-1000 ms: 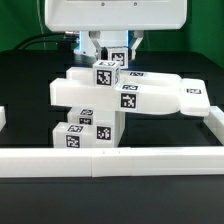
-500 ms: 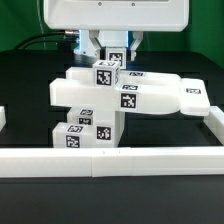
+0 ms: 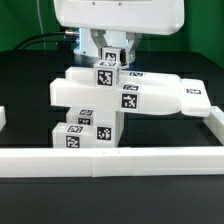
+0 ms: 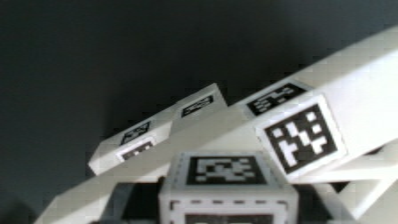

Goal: Assemble chair

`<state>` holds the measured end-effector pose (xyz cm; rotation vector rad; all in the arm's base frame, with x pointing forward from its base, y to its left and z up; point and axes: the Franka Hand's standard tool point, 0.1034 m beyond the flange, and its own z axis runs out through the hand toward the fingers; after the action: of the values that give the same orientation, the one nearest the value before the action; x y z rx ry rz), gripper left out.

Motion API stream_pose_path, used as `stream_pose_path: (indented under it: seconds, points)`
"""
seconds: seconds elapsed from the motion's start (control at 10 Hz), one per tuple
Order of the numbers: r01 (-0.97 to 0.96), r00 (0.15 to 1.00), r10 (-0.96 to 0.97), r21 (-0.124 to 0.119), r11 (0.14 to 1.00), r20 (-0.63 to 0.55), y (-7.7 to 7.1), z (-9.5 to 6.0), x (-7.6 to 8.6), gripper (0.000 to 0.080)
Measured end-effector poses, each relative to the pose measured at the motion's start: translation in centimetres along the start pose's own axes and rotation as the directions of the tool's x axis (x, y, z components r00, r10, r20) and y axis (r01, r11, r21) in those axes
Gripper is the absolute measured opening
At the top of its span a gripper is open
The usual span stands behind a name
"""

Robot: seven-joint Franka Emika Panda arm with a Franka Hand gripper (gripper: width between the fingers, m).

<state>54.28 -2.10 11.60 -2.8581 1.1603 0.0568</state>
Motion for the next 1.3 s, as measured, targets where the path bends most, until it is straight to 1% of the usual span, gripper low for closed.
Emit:
stream_pose_path:
  seconds: [0.1, 0.2, 0.3, 0.4, 0.5, 0.7, 0.8, 0.9, 1.0, 1.1, 1.2, 1.3]
  points:
    - [-0.114, 0.993, 0.114, 0.001, 0.993, 0.0, -0.07, 0.0, -0.03, 0.0282]
    - [-0.133, 0.991, 0.133, 0.001, 0.991, 0.0, -0.08, 0.0, -0.04, 0.0282]
    - [-0.232, 0.973, 0.232, 0.011, 0.973, 0.004, -0.11, 0.02, -0.03, 0.0282]
    - [-0.348, 0.938, 0.347, 0.035, 0.937, 0.015, 0.02, 0.03, 0.12, 0.0282]
    - [-0.466, 0.885, 0.466, 0.05, 0.883, 0.028, 0.09, 0.04, 0.14, 0.0282]
    - [-0.598, 0.802, 0.596, 0.083, 0.797, 0.05, 0.1, 0.03, 0.61, 0.0282]
    - [-0.659, 0.752, 0.656, 0.092, 0.746, 0.066, 0.08, 0.03, 0.71, 0.0282]
    - [-0.707, 0.707, 0.703, 0.091, 0.701, 0.078, 0.05, 0.03, 0.71, 0.0282]
    - [-0.732, 0.681, 0.728, 0.088, 0.675, 0.081, -0.02, 0.02, 0.68, 0.0282]
    - [-0.72, 0.694, 0.715, 0.088, 0.689, 0.079, 0.01, 0.07, 0.67, 0.0362]
    - [-0.701, 0.714, 0.696, 0.09, 0.708, 0.076, 0.01, 0.09, 0.67, 0.0362]
    - [-0.7, 0.714, 0.696, 0.09, 0.708, 0.076, 0.02, 0.11, 0.66, 0.056]
